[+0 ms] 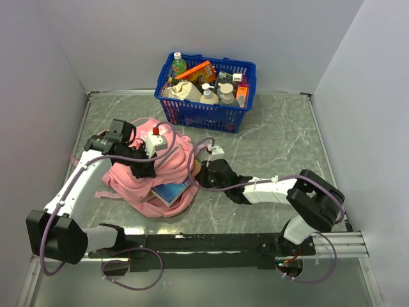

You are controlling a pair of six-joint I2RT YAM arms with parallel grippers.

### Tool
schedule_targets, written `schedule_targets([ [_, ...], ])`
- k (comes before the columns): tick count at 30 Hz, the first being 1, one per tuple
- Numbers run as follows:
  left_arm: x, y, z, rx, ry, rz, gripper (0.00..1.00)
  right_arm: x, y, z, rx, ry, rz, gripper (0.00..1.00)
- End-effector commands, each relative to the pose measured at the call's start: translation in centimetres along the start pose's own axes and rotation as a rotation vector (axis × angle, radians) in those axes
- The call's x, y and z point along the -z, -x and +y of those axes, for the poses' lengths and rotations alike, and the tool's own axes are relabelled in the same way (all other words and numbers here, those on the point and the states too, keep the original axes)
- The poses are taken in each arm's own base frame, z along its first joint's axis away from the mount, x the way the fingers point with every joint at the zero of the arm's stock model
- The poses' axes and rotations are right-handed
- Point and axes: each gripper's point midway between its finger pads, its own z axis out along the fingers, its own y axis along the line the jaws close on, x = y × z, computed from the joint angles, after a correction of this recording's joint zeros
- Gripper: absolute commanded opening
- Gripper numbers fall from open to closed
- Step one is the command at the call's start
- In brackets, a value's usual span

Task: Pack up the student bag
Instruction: Place the book in the student bag.

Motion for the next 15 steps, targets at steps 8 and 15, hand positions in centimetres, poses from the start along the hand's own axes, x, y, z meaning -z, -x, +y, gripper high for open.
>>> schedule_targets([
  [8,1.6,5.5,-3.0,-0.086,-0.117,-0.182,0.01,1.7,10.0,17.5,-0.094,0.530,-0.260,0.00],
  [15,3.2,8.1,-3.3,-0.129,-0.064,-0.303,0.01,2.4,6.7,17.6,-0.081,0.580,-0.177,0.00],
])
